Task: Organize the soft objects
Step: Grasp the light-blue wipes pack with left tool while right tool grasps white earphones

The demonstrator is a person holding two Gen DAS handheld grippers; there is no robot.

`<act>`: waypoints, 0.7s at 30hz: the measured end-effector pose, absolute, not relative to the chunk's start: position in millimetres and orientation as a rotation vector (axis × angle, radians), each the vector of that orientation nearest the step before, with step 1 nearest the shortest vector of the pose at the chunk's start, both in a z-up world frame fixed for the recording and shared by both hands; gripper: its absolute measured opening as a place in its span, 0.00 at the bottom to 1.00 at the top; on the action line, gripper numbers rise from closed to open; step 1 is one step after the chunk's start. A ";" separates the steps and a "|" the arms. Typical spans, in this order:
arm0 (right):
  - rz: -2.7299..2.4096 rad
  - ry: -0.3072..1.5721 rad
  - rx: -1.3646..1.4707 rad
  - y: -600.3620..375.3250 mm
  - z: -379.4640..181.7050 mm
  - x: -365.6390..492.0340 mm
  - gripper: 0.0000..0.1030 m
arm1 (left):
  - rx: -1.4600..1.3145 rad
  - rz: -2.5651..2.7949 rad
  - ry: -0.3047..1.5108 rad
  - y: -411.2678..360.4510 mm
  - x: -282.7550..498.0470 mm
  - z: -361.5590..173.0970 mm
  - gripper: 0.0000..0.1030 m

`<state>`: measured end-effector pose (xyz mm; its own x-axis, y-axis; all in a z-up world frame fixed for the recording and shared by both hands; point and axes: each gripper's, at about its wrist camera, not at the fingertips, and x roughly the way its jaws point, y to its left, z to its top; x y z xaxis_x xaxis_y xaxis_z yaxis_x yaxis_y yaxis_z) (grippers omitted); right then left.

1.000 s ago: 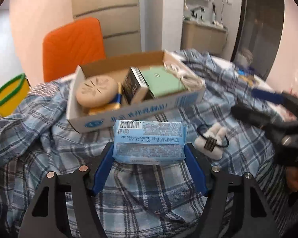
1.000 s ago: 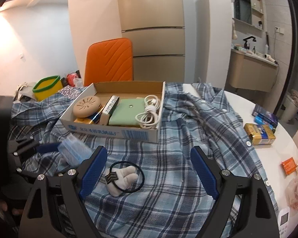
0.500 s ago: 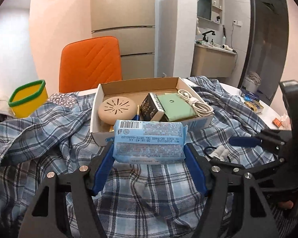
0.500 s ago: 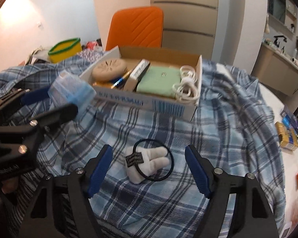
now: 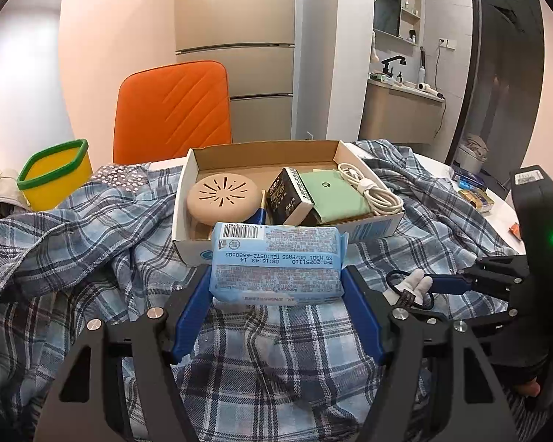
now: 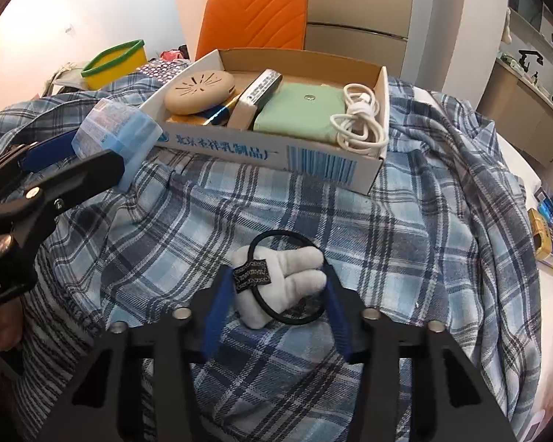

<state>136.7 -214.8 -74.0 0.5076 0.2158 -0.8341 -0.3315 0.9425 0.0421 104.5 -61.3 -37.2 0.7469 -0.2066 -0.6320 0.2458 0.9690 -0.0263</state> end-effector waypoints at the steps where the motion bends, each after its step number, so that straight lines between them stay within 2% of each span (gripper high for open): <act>1: 0.331 0.982 -0.131 -214.4 -73.7 136.3 0.45 | 0.061 -0.248 0.683 -61.1 104.6 -37.1 0.67; 9: 0.319 0.942 -0.135 -215.5 -68.1 131.0 0.31 | 0.068 -0.241 0.667 -60.4 102.1 -35.4 0.67; 21: 0.154 0.726 -0.124 -231.9 -36.7 102.8 0.30 | 0.057 -0.244 0.607 -59.5 93.3 -26.8 0.67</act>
<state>102.8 -231.9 -36.7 0.7376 0.0976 -0.6682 -0.1831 0.9813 -0.0588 93.3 -59.5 -26.8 0.7936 -0.2103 -0.5709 0.2437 0.9697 -0.0184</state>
